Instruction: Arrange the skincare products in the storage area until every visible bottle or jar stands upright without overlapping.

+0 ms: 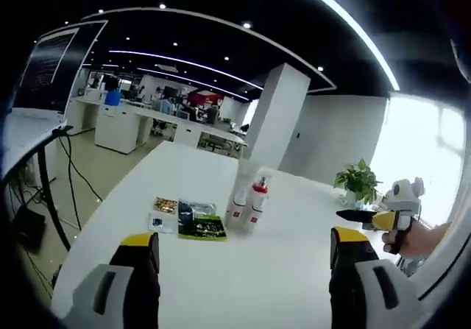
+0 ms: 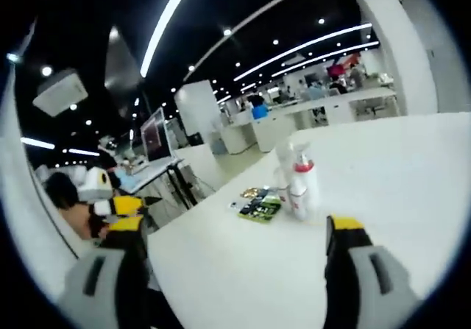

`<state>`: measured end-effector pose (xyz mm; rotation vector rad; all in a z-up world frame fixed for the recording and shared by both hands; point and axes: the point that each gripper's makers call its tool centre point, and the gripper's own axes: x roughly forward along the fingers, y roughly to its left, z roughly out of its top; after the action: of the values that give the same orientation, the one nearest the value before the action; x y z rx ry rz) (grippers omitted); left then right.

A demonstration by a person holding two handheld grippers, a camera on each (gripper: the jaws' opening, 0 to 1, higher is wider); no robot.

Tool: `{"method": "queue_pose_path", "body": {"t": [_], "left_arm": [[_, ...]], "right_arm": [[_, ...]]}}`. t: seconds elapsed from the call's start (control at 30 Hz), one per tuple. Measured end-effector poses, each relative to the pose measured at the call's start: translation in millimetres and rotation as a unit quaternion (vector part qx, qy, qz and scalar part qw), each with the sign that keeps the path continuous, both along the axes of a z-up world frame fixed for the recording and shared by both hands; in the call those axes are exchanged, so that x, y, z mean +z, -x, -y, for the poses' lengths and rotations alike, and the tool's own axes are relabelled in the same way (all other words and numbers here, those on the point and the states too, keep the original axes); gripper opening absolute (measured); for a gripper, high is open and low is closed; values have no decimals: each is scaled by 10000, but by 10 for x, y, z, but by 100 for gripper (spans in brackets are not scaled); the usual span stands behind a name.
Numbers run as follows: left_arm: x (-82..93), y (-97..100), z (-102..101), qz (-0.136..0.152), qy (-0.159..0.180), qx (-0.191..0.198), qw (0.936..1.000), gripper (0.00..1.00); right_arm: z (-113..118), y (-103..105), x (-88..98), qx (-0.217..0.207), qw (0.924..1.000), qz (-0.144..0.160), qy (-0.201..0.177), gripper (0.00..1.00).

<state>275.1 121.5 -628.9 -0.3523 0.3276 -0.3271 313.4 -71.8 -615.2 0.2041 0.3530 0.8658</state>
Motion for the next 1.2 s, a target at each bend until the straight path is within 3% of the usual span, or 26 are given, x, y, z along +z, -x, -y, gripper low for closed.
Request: {"method": "queue_pose_path", "body": {"t": [0.07,0.13,0.37,0.7,0.9,1.2], "left_arm": [[-25,53,70,-40,-146,-115,9998,100],[-24,62,87,-47,-141,-124,9998,100],[1,74,211,-62,-392,-472,9981,100],[60,-45,217,-19,-286,-431,9987,100],[110,-67,191,98,-212,-321,9992,100],[77,-48,125,16,-237,-169,9996,100]], "right_arm": [[27,34,-3,-7,10000,-13,-50,99],[65,36,80,-175,9991,-54,-375,99],[175,76,44,-146,9998,108,-51,99],[365,-59,202,-572,9976,232,-307,99],[352,-87,143,-526,9981,225,-208,99],[335,-94,67,-558,9983,20,-173,99]]}}
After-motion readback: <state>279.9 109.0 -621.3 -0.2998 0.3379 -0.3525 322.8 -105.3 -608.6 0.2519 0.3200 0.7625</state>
